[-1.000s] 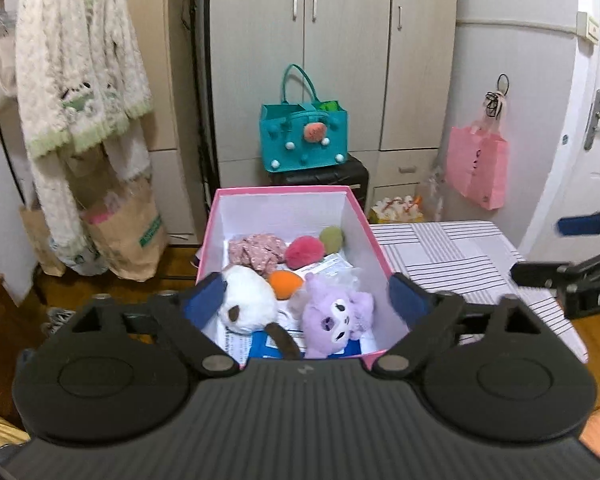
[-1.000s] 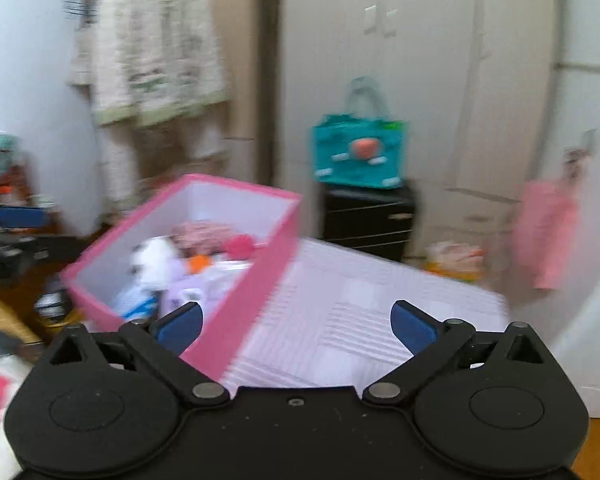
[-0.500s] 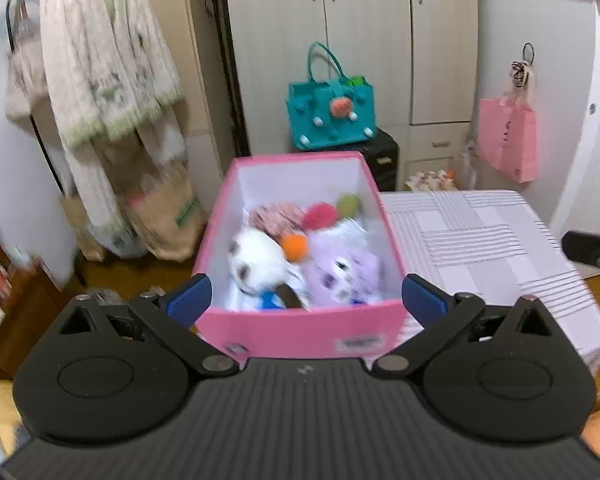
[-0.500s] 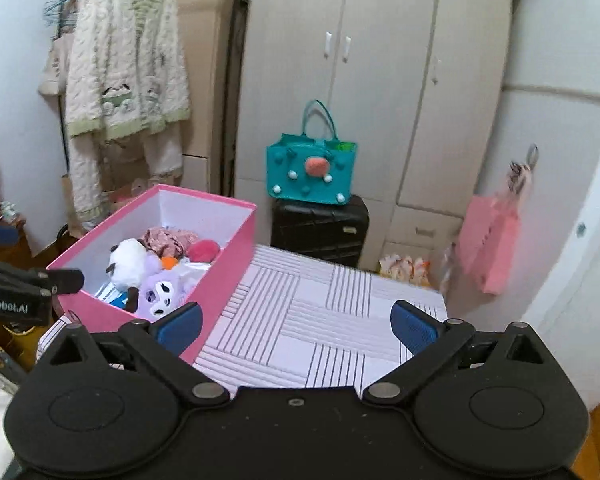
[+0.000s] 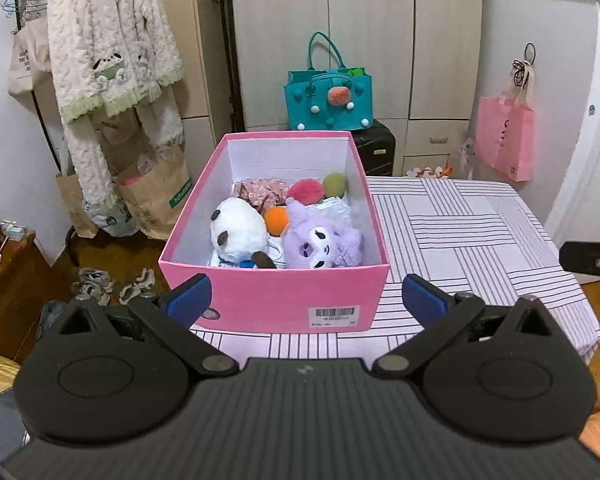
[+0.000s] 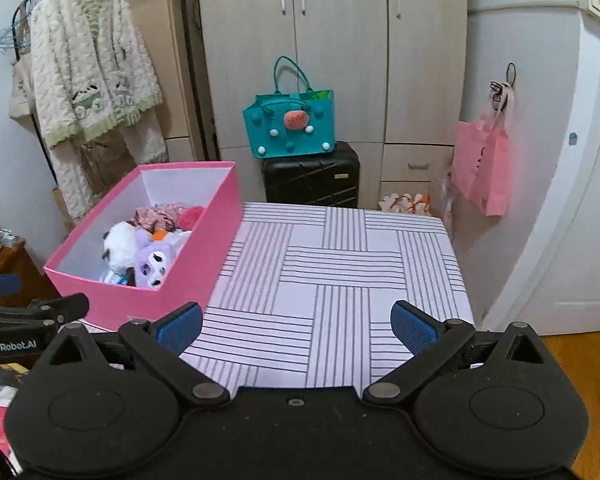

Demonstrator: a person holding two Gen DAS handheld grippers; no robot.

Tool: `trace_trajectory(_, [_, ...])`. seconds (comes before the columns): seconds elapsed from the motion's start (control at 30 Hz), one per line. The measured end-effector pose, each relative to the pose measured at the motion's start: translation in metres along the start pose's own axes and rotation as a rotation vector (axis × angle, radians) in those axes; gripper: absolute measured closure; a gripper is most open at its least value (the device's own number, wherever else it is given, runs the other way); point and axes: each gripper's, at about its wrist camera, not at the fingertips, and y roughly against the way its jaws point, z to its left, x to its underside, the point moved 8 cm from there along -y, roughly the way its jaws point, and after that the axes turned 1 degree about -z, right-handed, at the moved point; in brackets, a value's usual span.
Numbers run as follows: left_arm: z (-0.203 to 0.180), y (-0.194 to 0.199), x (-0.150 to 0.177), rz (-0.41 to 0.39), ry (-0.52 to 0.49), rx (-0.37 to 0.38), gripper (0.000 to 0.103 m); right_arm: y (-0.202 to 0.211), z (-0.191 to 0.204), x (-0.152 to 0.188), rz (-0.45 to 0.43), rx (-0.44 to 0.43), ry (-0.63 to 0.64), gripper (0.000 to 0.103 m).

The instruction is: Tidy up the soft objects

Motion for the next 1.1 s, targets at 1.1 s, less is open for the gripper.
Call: trace_trajectory(1.1, [-0.012, 0.012, -0.013, -0.051, -0.083, -0.039, 0.000, 0.014, 0.010, 0.002, 0.052, -0.064, 0.029, 0.001])
